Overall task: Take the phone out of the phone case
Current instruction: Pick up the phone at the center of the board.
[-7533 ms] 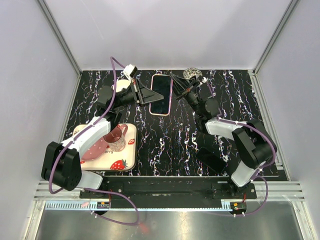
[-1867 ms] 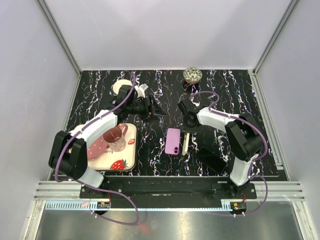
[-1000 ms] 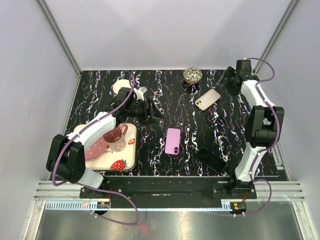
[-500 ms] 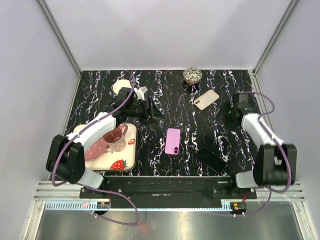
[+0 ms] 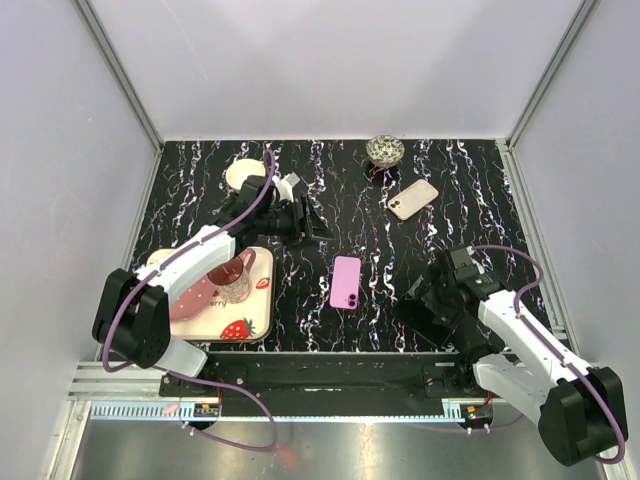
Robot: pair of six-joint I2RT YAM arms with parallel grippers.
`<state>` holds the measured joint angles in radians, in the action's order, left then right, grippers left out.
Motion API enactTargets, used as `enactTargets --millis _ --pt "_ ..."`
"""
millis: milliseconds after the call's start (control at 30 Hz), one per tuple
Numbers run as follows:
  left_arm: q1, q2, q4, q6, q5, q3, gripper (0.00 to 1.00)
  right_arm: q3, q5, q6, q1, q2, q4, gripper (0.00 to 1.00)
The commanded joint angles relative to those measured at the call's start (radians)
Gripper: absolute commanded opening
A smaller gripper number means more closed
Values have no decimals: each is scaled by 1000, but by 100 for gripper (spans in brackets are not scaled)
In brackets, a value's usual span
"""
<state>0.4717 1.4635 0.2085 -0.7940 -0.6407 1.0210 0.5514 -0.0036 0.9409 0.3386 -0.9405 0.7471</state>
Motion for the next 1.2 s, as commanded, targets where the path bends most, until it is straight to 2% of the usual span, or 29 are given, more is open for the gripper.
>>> enactTargets --millis 0,100,200,367,467,767,1167 --pt "10 4 -44 -1 15 28 70 34 138 93 7 -21 141 91" --pt "10 8 -49 -4 15 24 70 70 246 142 7 -49 210 94" --pt "11 18 -55 -7 7 25 70 93 280 194 7 -101 239 97" --pt "12 23 -55 -4 1 27 70 94 272 266 7 -222 245 99" --pt "12 24 -52 1 -2 25 70 75 257 297 7 -241 230 100" --pt "12 29 -60 -1 -10 22 70 4 179 354 7 -103 213 98" --pt "12 9 -63 -4 -16 14 70 -18 129 377 7 -96 170 98"
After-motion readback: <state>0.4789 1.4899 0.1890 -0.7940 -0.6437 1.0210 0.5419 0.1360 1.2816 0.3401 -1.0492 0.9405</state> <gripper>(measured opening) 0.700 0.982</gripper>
